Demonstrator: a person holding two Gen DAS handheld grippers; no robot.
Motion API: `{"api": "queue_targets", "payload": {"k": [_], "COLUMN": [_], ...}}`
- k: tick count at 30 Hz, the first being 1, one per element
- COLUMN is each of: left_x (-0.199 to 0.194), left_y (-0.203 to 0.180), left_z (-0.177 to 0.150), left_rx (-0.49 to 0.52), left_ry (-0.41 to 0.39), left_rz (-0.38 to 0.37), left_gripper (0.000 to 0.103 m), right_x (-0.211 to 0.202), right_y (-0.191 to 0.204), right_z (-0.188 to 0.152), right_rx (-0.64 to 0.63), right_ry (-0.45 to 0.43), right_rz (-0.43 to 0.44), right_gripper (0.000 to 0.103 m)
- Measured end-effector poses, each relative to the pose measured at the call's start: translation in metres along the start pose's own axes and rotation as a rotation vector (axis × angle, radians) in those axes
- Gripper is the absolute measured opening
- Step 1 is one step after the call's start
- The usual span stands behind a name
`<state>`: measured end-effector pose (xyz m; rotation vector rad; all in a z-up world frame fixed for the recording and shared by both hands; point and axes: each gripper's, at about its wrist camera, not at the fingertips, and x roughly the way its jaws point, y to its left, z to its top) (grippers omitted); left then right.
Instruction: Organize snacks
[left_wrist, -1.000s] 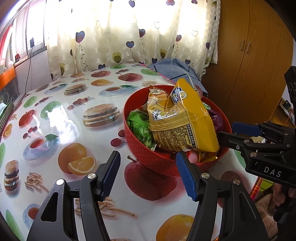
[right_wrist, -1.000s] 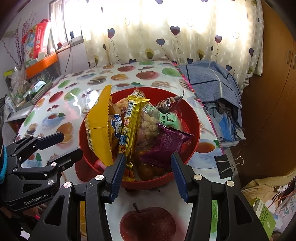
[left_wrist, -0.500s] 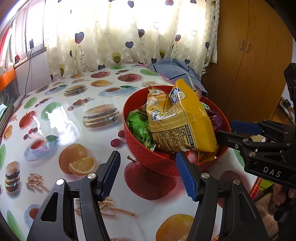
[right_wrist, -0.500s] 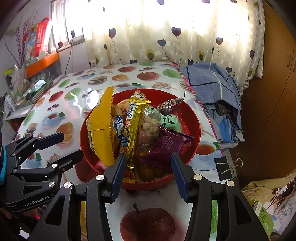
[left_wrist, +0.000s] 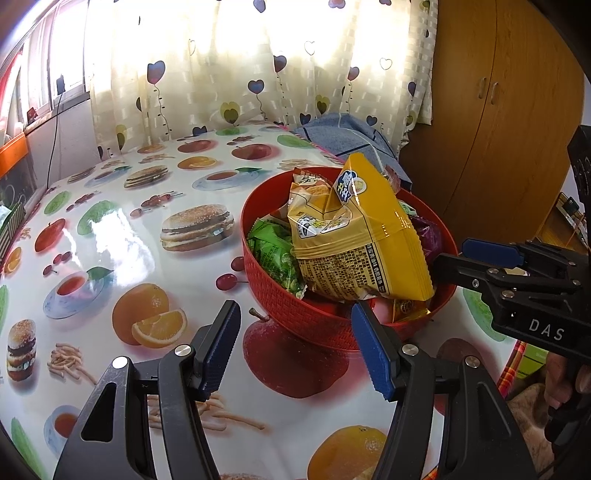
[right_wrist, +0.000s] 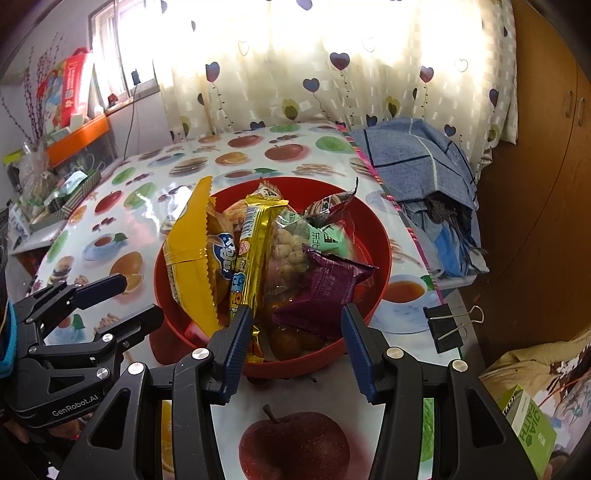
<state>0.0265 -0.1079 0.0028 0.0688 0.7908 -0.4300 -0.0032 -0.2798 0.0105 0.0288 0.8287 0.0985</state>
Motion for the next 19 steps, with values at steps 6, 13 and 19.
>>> {"api": "queue_targets", "payload": {"k": [6, 13, 19], "left_x": [0.0022, 0.0032, 0.0006], "left_y": [0.0018, 0.0030, 0.0052], "left_z": [0.0021, 0.0023, 0.0024], "left_rx": [-0.003, -0.006, -0.008], "left_ry": [0.004, 0.002, -0.003], "left_rz": [-0.002, 0.004, 0.009], "left_gripper": [0.063, 0.063, 0.063], "right_x": [0.0002, 0.0013, 0.0021], "right_y": [-0.0003, 0.0015, 0.0025], "right_z": [0.0006, 0.0030, 0.0041], "right_rx": [-0.014, -0.021, -0.025], "right_ry": [-0.002, 0.000, -0.001], "right_rz": [0.003, 0.000, -0.005], "right_gripper": [0.048, 0.048, 0.048]}}
